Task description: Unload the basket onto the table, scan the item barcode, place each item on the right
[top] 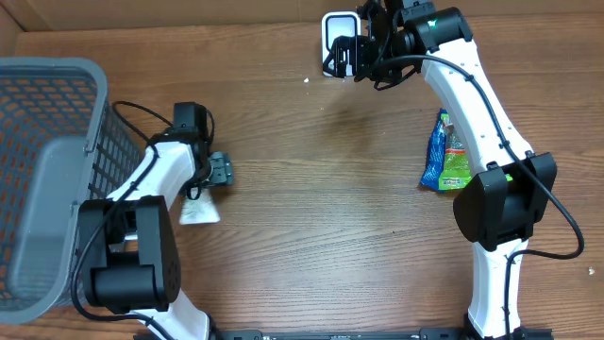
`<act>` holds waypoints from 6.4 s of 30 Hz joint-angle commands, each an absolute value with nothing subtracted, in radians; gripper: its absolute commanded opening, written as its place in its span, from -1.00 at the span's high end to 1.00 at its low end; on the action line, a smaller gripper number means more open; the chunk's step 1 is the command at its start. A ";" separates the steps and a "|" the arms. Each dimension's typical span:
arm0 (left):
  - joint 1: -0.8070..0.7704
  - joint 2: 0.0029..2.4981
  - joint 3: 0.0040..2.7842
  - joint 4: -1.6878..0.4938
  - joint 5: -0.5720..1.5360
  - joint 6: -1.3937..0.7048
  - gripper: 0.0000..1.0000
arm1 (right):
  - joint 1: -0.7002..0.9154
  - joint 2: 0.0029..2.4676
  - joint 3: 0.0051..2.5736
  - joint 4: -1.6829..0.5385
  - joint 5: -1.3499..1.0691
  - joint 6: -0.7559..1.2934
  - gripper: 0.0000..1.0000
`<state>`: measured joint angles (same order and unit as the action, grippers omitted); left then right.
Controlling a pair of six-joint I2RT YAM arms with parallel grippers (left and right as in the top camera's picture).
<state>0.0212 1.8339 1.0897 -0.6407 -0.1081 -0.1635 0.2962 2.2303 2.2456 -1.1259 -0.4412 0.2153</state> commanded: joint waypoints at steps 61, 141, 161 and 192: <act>0.076 1.831 2.385 -1.422 0.019 -0.345 -1.00 | 0.717 2.551 2.243 -0.887 -0.216 -0.393 0.11; 0.065 1.831 2.384 -1.421 0.019 -0.345 -1.00 | 0.398 2.449 1.996 -1.063 -0.572 -0.265 0.92; 0.065 1.831 2.384 -1.421 0.019 -0.345 -1.00 | 0.295 2.277 2.206 -1.268 -0.545 -0.345 -0.58; 0.065 1.831 2.384 -1.421 0.019 -0.345 -1.00 | 0.273 2.477 2.080 -1.100 -0.593 -0.620 0.08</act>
<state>0.0780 1.8332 2.3638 -1.4220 0.0193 -0.3382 0.2752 2.4699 2.0781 -1.1030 -0.5728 -0.6384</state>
